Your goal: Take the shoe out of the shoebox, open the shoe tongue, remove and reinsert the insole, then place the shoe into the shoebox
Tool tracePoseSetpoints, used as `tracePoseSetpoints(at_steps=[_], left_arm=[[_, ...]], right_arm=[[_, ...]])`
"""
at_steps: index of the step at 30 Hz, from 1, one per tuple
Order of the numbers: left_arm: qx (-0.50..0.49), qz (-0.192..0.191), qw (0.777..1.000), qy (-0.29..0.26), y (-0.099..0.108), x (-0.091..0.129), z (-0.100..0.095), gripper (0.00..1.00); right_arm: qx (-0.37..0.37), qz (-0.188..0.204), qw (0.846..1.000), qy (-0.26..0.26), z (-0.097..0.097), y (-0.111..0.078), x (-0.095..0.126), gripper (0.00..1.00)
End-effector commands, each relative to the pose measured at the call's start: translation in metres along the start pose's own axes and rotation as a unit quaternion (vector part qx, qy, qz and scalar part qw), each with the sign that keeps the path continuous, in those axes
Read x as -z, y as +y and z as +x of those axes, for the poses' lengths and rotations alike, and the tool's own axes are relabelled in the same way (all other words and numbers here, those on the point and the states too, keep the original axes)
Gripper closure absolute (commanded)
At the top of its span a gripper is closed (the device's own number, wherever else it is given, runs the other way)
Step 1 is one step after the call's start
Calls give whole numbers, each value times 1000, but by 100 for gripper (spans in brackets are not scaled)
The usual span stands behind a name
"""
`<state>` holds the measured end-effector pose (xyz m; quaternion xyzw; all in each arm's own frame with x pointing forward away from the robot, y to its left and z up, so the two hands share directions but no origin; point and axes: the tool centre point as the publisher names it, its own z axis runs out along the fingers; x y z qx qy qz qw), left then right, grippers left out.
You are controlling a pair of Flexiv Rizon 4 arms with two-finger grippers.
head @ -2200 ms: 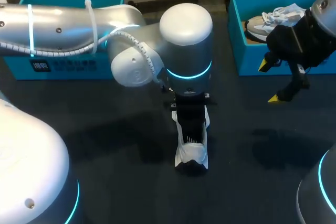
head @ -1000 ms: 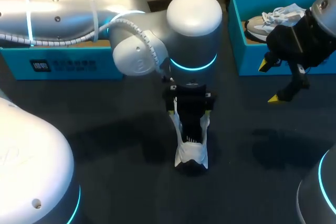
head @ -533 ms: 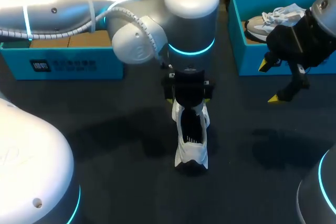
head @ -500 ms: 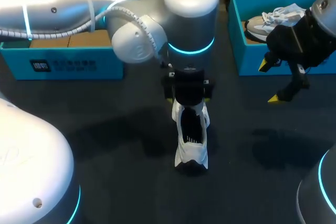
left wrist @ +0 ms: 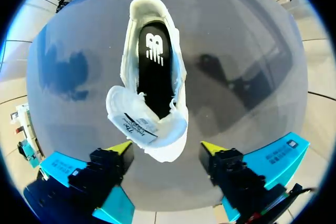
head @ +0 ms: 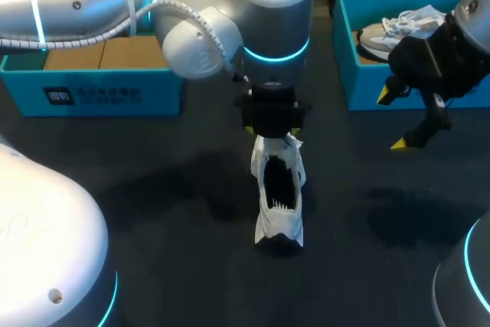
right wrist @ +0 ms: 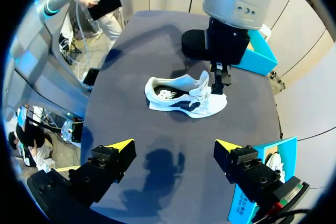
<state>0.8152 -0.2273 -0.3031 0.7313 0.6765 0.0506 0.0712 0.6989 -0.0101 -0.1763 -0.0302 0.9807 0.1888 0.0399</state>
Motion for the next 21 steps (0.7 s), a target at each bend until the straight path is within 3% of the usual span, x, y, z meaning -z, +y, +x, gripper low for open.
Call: tracePoseSetpoints(at_steps=[1, 3, 21], left_arm=[[-4, 1, 1000, 0, 2, 0, -2, 60], [-5, 2, 1000, 2, 2, -1, -3, 68], [-13, 36, 999, -12, -37, 7, -4, 73]], right_arm=[[-1, 2, 1000, 2, -2, 1, -1, 0], [-1, 2, 1000, 2, -2, 1, -1, 0], [-1, 2, 1000, 2, -2, 1, -1, 0]])
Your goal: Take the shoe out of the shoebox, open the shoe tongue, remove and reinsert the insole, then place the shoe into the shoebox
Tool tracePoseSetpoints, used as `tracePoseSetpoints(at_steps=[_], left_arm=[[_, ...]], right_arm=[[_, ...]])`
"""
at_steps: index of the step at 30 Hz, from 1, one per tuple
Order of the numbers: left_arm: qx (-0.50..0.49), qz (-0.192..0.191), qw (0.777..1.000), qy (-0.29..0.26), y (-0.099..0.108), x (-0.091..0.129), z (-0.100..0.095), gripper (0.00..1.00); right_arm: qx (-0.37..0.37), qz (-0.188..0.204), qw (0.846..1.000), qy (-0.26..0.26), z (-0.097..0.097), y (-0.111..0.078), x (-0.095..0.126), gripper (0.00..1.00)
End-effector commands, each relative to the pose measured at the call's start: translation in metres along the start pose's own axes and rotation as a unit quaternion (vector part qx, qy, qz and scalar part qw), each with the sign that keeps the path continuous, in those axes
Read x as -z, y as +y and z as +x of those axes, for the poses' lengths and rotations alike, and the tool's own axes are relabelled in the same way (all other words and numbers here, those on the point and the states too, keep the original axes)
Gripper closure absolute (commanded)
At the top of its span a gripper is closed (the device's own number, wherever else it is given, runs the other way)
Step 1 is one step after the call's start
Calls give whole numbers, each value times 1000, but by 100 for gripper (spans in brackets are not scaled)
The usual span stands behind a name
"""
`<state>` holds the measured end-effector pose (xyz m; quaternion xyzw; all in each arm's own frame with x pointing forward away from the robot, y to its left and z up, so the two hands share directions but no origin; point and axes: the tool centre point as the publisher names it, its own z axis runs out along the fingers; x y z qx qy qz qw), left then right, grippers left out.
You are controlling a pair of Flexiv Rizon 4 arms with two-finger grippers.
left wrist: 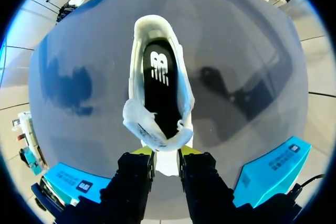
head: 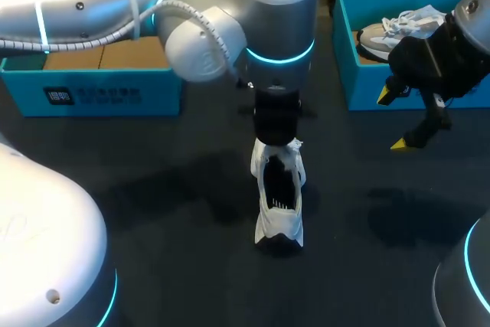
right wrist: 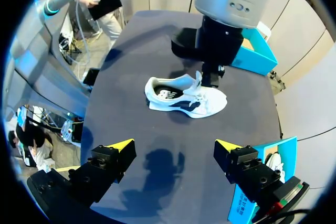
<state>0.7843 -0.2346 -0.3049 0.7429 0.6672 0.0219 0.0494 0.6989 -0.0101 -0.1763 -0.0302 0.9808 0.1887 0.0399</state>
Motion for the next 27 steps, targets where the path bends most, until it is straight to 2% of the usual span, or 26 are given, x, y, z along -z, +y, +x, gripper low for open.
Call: tracePoseSetpoints(at_steps=[1, 15, 27], left_arm=[[2, 2, 1000, -5, -9, 4, 6, 73], [3, 15, 1000, -1, -21, -6, 9, 71], [13, 11, 1000, -3, -47, -12, 1, 69]], right_arm=[[-1, 2, 1000, 2, -2, 1, -1, 0], [-1, 2, 1000, 2, -2, 1, -1, 0], [-1, 2, 1000, 2, -2, 1, -1, 0]])
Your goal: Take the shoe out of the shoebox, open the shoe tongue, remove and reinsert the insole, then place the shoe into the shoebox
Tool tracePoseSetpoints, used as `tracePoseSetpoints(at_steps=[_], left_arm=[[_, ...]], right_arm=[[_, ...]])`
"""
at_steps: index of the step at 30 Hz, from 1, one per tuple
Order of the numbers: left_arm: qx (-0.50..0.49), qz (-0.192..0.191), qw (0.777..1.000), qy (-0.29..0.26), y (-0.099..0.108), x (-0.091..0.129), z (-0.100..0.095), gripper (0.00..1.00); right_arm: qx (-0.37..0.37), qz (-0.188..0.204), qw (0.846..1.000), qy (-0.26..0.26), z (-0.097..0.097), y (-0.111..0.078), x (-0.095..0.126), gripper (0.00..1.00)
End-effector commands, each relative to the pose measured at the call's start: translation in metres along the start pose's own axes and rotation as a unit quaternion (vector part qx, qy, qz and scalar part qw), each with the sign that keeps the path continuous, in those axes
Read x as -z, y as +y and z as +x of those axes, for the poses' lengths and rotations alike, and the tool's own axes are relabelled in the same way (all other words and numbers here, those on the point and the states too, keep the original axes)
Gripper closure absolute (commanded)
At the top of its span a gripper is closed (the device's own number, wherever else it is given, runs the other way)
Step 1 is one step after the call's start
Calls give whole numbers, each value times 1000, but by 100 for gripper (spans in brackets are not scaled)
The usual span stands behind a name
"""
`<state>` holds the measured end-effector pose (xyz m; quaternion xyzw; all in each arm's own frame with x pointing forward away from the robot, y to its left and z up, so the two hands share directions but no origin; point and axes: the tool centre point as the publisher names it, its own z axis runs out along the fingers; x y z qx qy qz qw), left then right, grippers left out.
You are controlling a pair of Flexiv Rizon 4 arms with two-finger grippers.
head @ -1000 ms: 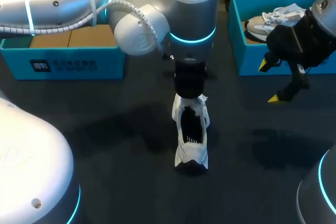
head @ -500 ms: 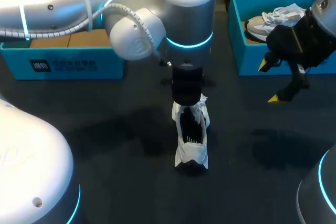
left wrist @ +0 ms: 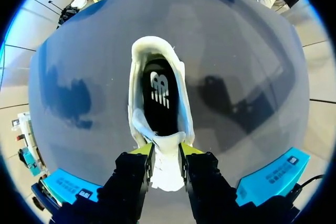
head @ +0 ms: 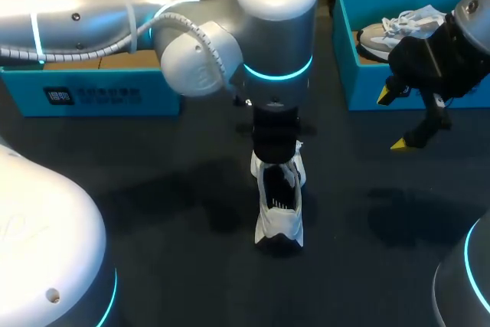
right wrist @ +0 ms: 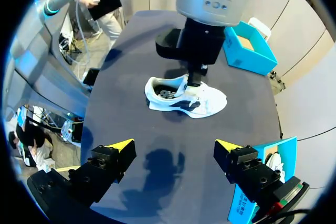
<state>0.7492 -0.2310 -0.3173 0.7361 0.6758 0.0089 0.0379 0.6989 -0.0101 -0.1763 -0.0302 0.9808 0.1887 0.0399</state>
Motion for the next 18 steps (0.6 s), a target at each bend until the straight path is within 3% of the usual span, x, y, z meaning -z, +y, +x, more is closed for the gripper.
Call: tracePoseSetpoints(at_steps=[1, 18], left_arm=[[2, -6, 1000, -2, -13, -6, 1, 70], [27, 27, 999, -5, -42, -20, 2, 74]], right_arm=[[-1, 2, 1000, 2, -2, 1, -1, 0], [-1, 2, 1000, 2, -2, 1, -1, 0]])
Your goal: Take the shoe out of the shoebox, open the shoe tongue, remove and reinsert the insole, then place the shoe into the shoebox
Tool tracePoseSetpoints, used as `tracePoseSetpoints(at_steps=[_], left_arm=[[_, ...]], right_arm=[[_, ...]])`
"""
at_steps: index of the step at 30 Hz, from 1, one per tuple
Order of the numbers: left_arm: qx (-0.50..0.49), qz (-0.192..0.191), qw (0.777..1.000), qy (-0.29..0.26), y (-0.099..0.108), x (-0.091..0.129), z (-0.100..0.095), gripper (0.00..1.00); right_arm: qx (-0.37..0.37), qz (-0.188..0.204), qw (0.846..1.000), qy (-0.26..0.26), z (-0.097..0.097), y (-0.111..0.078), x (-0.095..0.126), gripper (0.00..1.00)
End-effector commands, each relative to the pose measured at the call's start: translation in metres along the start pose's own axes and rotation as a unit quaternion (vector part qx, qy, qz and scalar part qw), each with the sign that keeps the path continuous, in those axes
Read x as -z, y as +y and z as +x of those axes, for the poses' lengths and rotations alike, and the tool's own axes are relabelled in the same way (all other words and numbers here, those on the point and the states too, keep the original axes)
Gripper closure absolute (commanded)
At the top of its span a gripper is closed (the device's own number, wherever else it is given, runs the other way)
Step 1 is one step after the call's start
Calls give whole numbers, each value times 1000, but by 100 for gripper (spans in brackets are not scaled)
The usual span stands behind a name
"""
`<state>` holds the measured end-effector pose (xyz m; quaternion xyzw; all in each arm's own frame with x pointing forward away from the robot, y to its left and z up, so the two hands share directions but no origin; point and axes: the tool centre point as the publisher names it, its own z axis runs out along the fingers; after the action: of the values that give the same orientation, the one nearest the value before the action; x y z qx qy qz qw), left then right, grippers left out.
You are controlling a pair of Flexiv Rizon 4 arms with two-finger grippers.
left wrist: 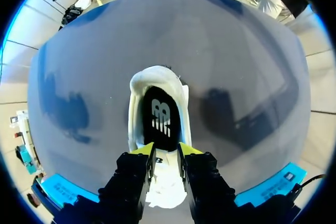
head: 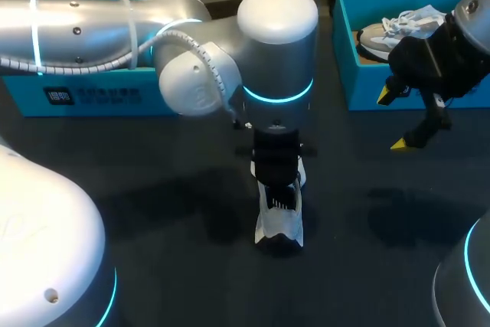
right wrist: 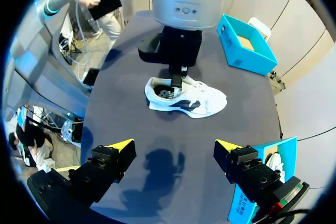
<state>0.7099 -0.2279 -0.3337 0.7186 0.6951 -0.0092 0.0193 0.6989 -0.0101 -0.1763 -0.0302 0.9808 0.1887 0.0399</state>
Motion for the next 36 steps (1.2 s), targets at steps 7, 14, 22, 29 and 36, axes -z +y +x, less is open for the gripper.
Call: tracePoseSetpoints(at_steps=[7, 14, 22, 29, 36], left_arm=[[5, -9, 1000, -9, 9, 3, 2, 75], [10, -13, 1000, 2, 22, -7, -3, 75], [19, 9, 1000, 10, 6, -19, -3, 75], [70, 11, 997, 5, 3, 11, 5, 64], [137, 4, 991, 3, 3, 33, 17, 54]], right_arm=[[-1, 2, 1000, 2, -2, 1, -1, 0], [-1, 2, 1000, 2, -2, 1, -1, 0], [-1, 2, 1000, 2, -2, 1, -1, 0], [-1, 2, 1000, 2, -2, 1, -1, 0], [-1, 2, 1000, 2, -2, 1, -1, 0]])
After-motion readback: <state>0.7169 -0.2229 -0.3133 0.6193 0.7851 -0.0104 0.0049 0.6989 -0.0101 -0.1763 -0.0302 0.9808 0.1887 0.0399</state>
